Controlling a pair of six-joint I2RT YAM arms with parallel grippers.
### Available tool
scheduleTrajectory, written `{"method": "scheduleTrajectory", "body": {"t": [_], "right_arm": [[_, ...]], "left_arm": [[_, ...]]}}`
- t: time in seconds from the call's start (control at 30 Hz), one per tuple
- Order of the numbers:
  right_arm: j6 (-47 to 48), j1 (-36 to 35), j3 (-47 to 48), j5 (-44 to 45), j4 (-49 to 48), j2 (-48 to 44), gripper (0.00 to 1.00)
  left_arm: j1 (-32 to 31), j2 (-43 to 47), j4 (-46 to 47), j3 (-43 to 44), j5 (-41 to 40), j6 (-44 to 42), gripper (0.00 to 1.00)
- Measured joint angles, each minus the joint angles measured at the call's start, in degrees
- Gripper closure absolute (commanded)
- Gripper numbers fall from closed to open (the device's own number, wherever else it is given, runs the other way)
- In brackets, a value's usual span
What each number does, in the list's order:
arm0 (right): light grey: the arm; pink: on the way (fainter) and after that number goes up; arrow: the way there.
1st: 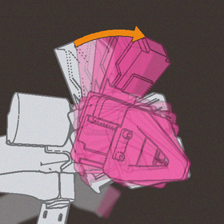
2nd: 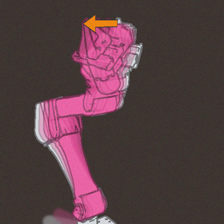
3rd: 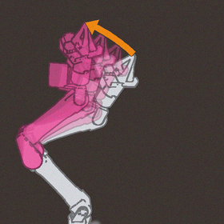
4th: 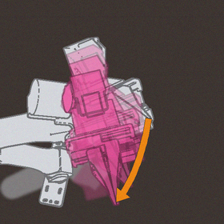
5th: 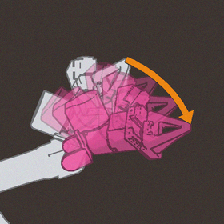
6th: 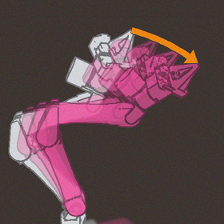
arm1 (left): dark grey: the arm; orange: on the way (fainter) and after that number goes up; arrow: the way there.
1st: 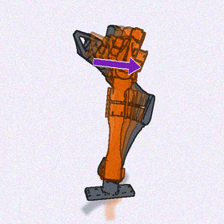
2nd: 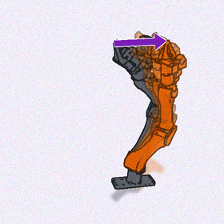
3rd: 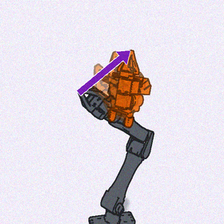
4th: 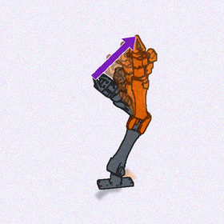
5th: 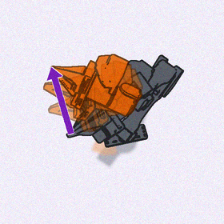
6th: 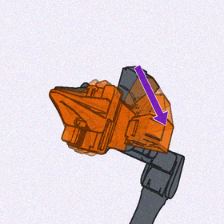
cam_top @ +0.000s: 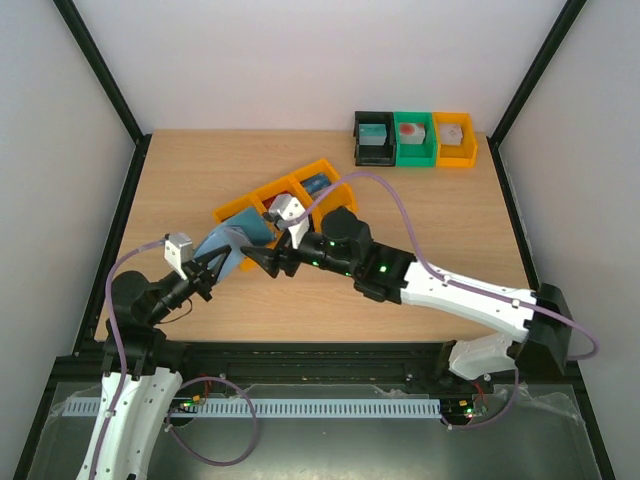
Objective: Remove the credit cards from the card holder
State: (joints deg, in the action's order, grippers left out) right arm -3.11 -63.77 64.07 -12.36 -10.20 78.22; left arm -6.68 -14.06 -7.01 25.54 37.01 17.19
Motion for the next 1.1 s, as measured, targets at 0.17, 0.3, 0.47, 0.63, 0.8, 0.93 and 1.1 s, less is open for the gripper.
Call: {"method": "scheduleTrajectory", "body": {"t": [0.17,0.3,0.47,0.63,0.8,0.93,1.1], "right_arm": [[3.1,0.0,-0.6,-8.2,4.0,-5.2,0.21],[3.7,0.0,-1.3,-16.2,4.4,-6.2,0.36],[2.0,0.0,-2.3,-23.2,2.0,-5.4,0.38],[1.2,0.0,-3.1,-24.7,-0.9,-5.3,0.38],[0.4,0.0,-3.0,-24.3,-2.4,-2.8,0.39],[0.1,0.0,-2.6,-23.6,-2.3,0.2,0.39],[0.0,0.0,-2.3,-21.7,-2.1,1.5,0.39]], "left_arm": [[0.0,0.0,0.0,0.0,0.0,0.0,0.98],[0.0,0.0,0.3,0.0,0.0,0.0,0.98],[0.0,0.0,0.3,0.0,0.1,0.2,0.98],[0.0,0.0,0.3,0.0,0.1,0.2,0.98],[0.0,0.0,0.3,0.0,0.0,0.2,0.98],[0.0,0.0,0.3,0.0,0.1,0.2,0.98],[0.0,0.0,0.4,0.0,0.2,0.2,0.98]]}}
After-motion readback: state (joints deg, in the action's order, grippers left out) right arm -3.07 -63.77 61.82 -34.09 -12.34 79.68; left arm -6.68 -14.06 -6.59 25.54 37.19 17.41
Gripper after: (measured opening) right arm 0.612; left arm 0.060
